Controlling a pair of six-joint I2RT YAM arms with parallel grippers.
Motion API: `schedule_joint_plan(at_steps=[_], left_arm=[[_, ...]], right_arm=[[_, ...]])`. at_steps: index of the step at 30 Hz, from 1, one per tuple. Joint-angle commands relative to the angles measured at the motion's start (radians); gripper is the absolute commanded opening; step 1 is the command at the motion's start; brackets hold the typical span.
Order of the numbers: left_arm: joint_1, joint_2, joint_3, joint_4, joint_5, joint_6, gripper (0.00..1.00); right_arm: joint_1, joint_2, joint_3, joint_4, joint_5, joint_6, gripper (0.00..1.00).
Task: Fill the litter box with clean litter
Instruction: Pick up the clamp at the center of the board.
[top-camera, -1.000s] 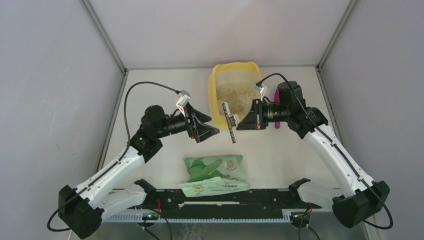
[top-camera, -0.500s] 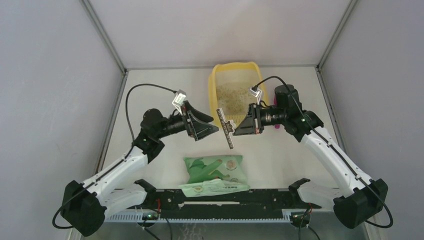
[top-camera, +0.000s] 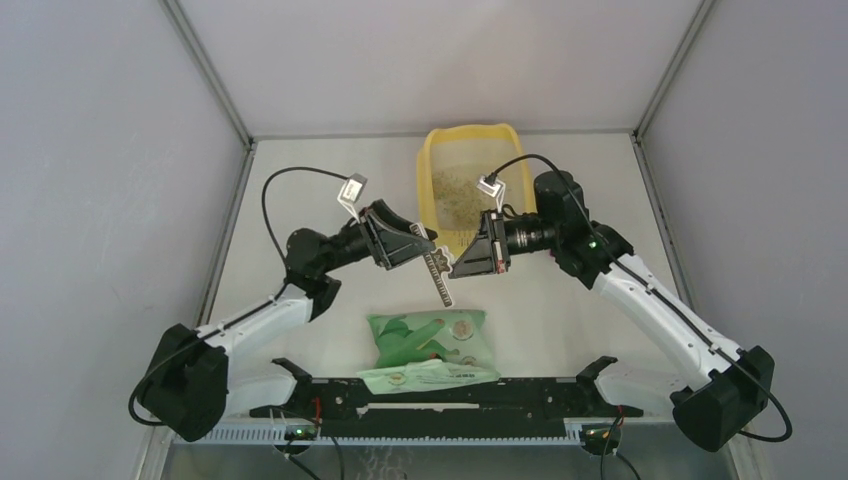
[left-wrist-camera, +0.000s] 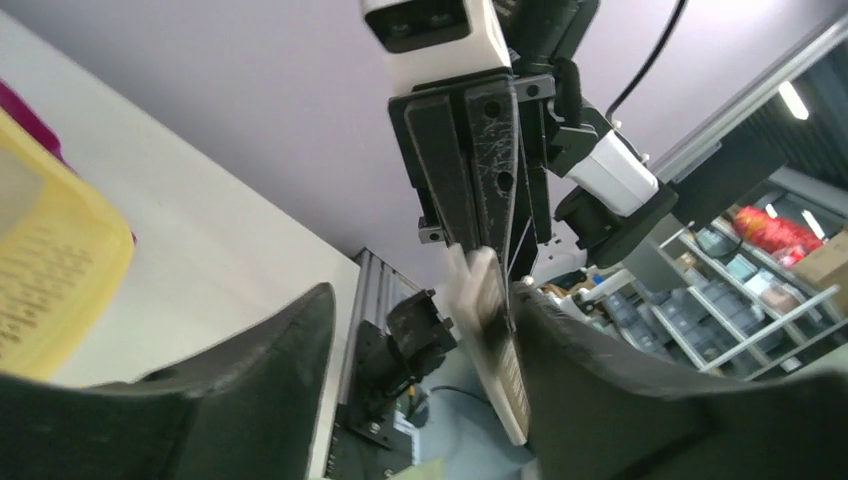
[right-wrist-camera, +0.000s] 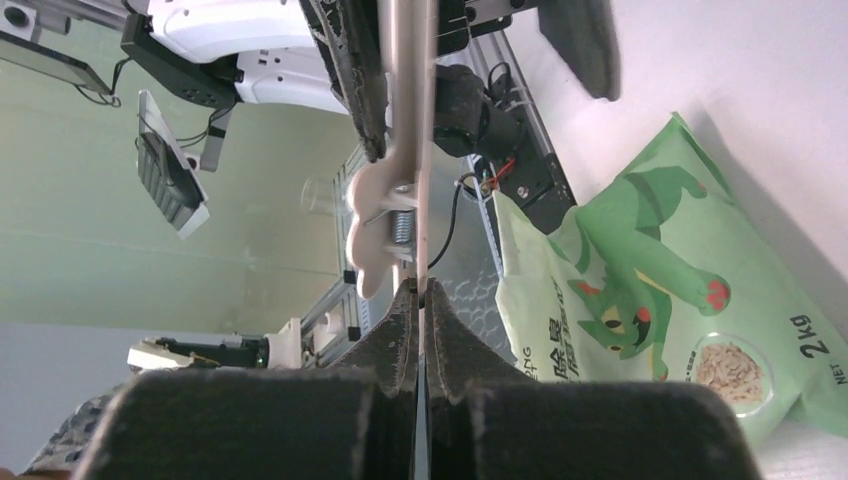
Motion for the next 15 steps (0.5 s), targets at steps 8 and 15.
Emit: schedule_joint_plan(at_steps=[8,15], left_arm=[[0.026,0.052,-0.019,0.373,0.023,-0.212,0.30],[0.029,0.084,0.004,0.396,0.033,-0.258,0.10]], right_arm=[[-0.005,0.000,0.001,0.106,-0.007,0.040,0.00],[0.001,0.023,0.001,0.127,-0.019,0.045,0.18]])
